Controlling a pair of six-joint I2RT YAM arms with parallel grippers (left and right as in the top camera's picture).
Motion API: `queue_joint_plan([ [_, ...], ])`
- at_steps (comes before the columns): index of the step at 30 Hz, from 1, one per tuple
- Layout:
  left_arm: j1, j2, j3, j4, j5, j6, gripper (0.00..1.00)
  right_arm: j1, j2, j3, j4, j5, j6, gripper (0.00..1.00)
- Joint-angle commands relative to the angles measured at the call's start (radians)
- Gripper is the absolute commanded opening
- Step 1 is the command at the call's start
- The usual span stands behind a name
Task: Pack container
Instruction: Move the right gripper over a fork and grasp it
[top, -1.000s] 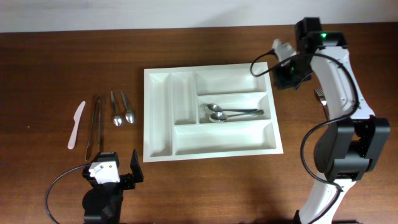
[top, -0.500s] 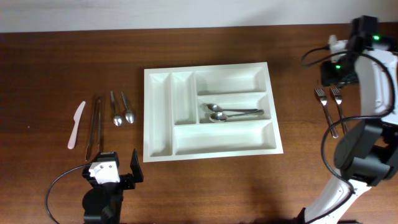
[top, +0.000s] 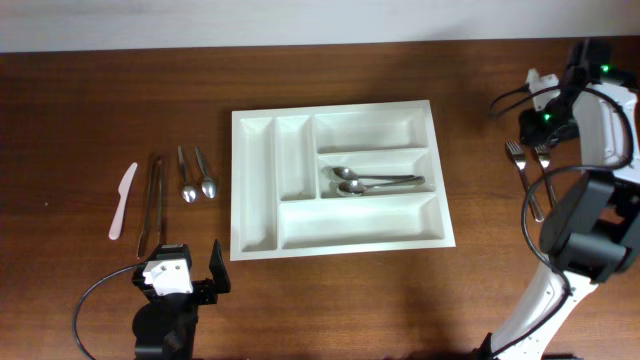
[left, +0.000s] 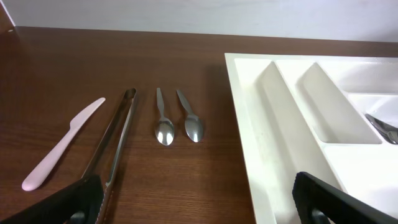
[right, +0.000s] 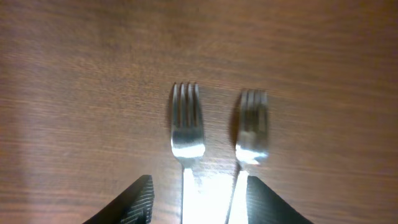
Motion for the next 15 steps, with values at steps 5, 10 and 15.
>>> queue_joint_plan([
  [5,0.007,-0.005,-0.008,0.002,0.011,0.016,0.99,-0.006,0.126,-0.009,0.003,-0.016,-0.015,0.44],
  [10,0.007,-0.005,-0.008,0.002,0.011,0.016,0.99,-0.006,0.172,-0.009,0.003,-0.014,-0.002,0.42],
  [15,0.007,-0.005,-0.008,0.002,0.011,0.016,0.99,-0.007,0.196,-0.009,0.01,-0.012,0.042,0.41],
])
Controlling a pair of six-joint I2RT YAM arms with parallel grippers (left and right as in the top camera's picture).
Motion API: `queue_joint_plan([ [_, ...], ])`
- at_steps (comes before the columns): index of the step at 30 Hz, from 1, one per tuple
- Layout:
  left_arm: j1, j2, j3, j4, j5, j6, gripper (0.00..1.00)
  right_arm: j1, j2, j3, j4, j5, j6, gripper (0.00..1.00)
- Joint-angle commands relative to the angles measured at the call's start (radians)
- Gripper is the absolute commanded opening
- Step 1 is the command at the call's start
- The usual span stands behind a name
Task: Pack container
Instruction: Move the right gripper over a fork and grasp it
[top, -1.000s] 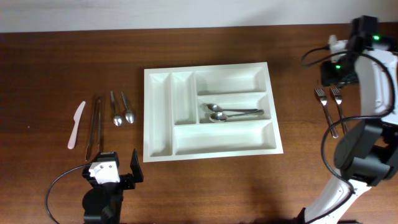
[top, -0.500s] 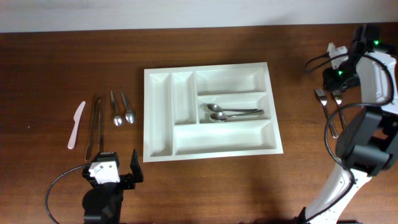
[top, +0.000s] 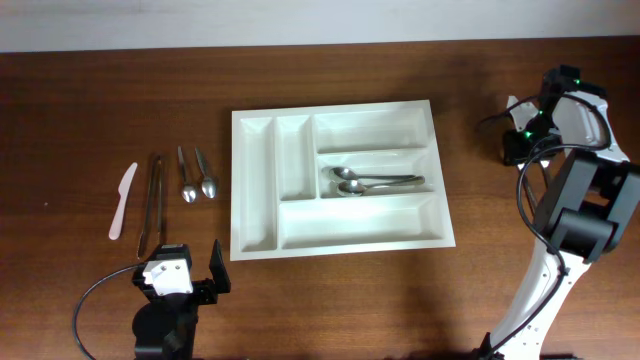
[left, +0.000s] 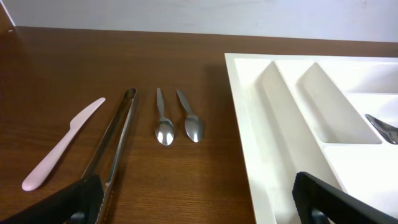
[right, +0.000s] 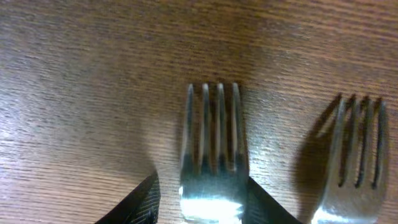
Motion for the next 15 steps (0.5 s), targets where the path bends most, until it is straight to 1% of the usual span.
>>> queue_joint_plan([
  [1,0.007,-0.005,-0.008,0.002,0.011,0.016,0.99,-0.008,0.026,-0.008,0.007,-0.005,0.037,0.4],
  [3,0.007,-0.005,-0.008,0.002,0.011,0.016,0.99,-0.007,0.026,-0.008,0.008,-0.002,0.055,0.37],
  [5,0.007,-0.005,-0.008,0.002,0.011,0.016,0.99,-0.008,0.026,-0.008,0.005,0.002,0.064,0.31],
  [9,0.007,-0.005,-0.008,0.002,0.011,0.016,0.99,-0.007,0.026,-0.008,-0.002,0.002,0.09,0.17],
  [15,0.007,-0.005,-0.008,0.002,0.011,0.016,0.99,-0.007,0.026,-0.008,0.001,-0.002,0.101,0.1],
])
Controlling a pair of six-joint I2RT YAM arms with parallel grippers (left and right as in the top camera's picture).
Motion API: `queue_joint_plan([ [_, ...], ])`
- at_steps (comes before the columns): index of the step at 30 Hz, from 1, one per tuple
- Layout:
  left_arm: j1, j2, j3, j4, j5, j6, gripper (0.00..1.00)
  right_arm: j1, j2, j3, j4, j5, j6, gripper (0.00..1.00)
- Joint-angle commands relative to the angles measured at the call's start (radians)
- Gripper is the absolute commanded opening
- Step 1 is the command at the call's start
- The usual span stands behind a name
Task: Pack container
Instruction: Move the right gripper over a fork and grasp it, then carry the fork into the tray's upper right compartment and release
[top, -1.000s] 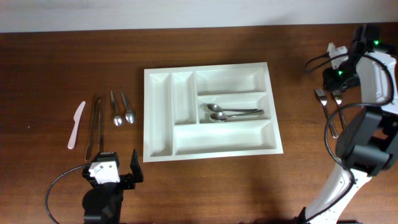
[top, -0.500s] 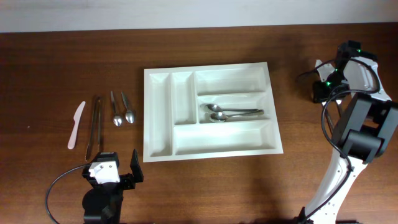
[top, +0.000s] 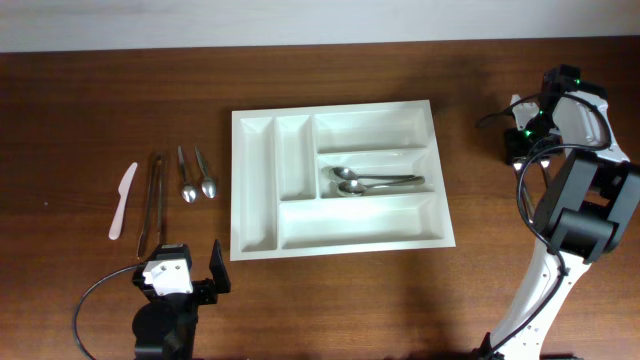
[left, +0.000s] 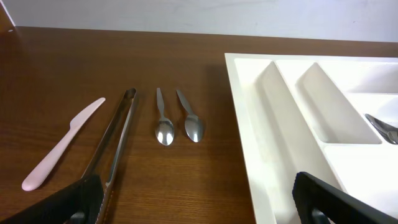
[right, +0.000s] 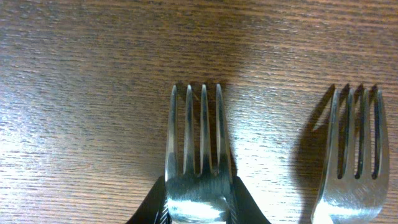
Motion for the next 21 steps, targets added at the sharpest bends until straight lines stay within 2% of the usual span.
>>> queue_joint_plan([
  [1,0.007,-0.005,-0.008,0.002,0.011,0.016,0.99,-0.006,0.026,-0.003,0.002,-0.003,0.056,0.06],
  [9,0.007,-0.005,-0.008,0.002,0.011,0.016,0.99,0.014,0.003,0.111,-0.037,-0.093,0.064,0.04],
  [17,0.007,-0.005,-0.008,0.002,0.011,0.016,0.99,0.102,0.003,0.36,-0.159,-0.167,0.058,0.04],
  [21,0.007,-0.005,-0.008,0.002,0.011,0.016,0.99,0.172,0.003,0.469,-0.186,-0.272,-0.053,0.04],
])
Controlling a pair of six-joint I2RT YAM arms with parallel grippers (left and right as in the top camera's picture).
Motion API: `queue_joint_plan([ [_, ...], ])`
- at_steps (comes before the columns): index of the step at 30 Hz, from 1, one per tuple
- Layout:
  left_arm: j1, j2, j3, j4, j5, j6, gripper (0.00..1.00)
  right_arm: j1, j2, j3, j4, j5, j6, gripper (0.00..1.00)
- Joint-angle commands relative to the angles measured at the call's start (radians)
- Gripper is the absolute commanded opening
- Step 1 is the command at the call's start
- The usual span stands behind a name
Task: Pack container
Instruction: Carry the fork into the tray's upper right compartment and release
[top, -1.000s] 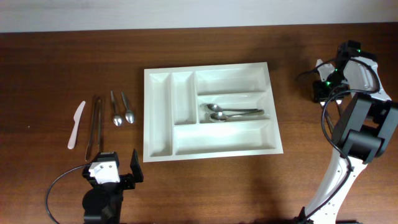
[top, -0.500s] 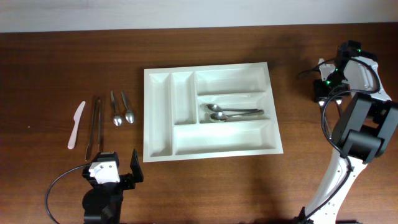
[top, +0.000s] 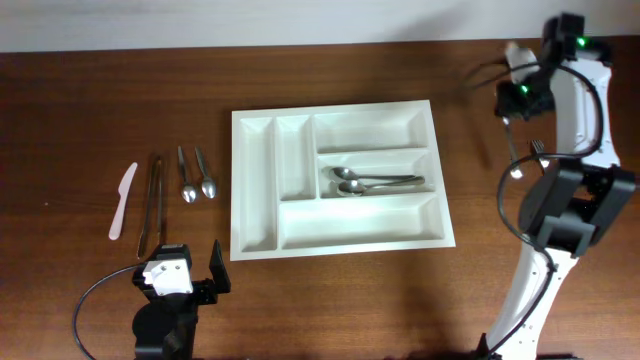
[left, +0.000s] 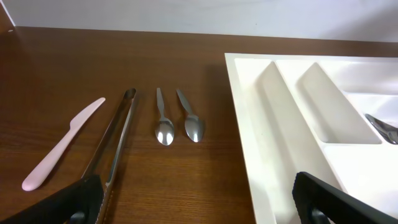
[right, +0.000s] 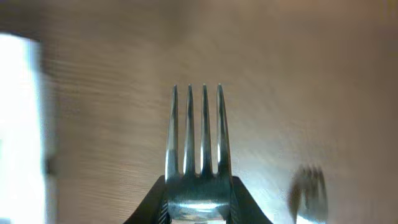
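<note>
My right gripper (right: 198, 208) is shut on a steel fork (right: 196, 155), tines pointing away, held above the table. In the overhead view the right gripper (top: 516, 93) hangs right of the white cutlery tray (top: 257, 180), and the fork (top: 512, 150) trails toward the front. A second fork (top: 539, 149) lies on the table beside it, blurred as the second fork (right: 309, 190) in the right wrist view. Two spoons (top: 372, 182) lie in the tray's middle right compartment. My left gripper (left: 199, 208) stands open and empty at the front left.
Left of the tray lie a pink knife (top: 122, 200), steel tongs (top: 151, 202) and two small spoons (top: 197, 176). The tray's edge (right: 22, 124) shows at the left of the right wrist view. My right arm's base (top: 575, 215) stands at the right edge.
My right gripper, shut on the fork at table level before, now holds it raised off the wood and farther back, with the tray's edge in view. The left arm has not moved.
My right gripper was open above two forks on the table. Then it was lower, fingers either side of the left fork, then shut on that fork. Now the fork is lifted; the other fork stays on the table.
</note>
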Motion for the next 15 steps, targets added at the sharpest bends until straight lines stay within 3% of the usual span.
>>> queue_joint_plan([
  [1,0.007,-0.005,-0.008,0.002,0.011,0.016,0.99,0.08,-0.005,0.102,-0.019,-0.147,-0.127,0.04],
  [8,0.007,-0.005,-0.008,0.002,0.011,0.016,0.99,0.225,-0.005,0.154,-0.04,-0.346,-0.469,0.04],
  [15,0.007,-0.005,-0.008,0.002,0.011,0.016,0.99,0.376,-0.004,0.15,-0.081,-0.35,-0.808,0.04],
])
